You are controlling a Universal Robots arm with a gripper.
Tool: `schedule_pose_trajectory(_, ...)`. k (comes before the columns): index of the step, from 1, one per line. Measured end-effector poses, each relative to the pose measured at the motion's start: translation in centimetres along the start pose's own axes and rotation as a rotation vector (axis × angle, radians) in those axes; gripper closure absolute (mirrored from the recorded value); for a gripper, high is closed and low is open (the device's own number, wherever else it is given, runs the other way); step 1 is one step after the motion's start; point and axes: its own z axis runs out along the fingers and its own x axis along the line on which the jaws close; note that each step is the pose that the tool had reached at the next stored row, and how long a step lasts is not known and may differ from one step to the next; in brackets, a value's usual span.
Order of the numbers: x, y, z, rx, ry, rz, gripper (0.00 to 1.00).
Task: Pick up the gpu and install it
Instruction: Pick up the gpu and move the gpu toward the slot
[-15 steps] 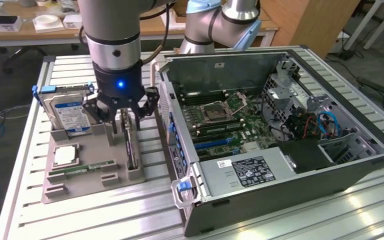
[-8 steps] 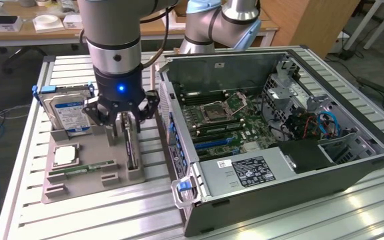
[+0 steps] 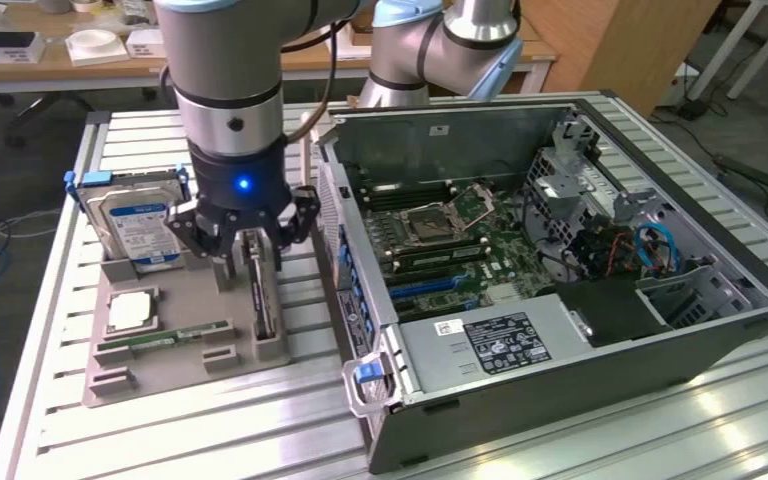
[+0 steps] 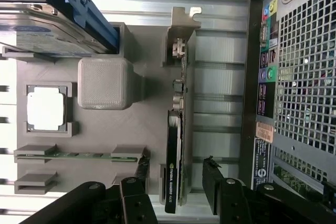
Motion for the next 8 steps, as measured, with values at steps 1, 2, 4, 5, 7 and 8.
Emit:
schedule_pose_trajectory(1, 0.00, -0.04, 0.05, 0.0000, 0.0000, 0.000, 0.47)
schedule_pose_trajectory(2, 0.00, -0.07, 0.10, 0.0000, 0.0000, 0.000, 0.47)
schedule_pose_trajectory(4, 0.01, -0.10, 0.22, 0.0000, 0.0000, 0.000, 0.47)
schedule_pose_trajectory(5, 0.00, -0.11, 0.30, 0.0001, 0.0000, 0.000, 0.47)
schedule_pose_trajectory(7, -0.01, -0.12, 0.51, 0.0001, 0.0001, 0.000, 0.47)
schedule_pose_trajectory(8, -0.01, -0.12, 0.61, 0.0000, 0.0001, 0.000, 0.47)
